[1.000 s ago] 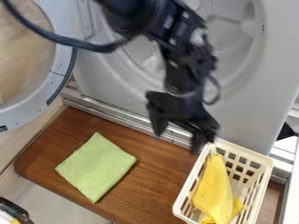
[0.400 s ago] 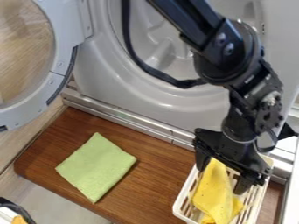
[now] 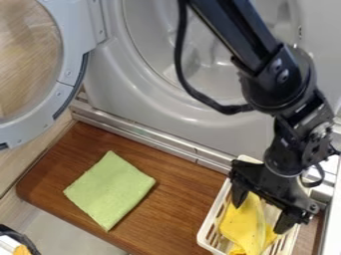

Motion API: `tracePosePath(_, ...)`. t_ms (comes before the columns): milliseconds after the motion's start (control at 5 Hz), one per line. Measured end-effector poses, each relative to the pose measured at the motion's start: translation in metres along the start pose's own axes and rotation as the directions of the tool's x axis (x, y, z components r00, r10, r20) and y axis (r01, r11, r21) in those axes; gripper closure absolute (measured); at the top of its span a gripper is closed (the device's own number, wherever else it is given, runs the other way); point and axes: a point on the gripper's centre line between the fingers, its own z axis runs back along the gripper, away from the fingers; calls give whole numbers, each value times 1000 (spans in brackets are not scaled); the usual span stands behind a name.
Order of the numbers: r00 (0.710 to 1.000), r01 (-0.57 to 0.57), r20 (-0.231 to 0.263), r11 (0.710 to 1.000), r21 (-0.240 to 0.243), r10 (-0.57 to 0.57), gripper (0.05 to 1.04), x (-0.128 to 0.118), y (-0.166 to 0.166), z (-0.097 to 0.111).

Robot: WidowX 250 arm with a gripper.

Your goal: Take the yellow cloth from the basket and put it on the table

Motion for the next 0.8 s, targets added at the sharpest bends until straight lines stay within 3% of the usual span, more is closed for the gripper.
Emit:
tracePosePath(400, 998, -27, -51, 1000, -14, 26, 138, 3, 7, -16)
tracePosePath(800, 998, 5, -57, 1000, -26, -6, 736, 4, 8, -18)
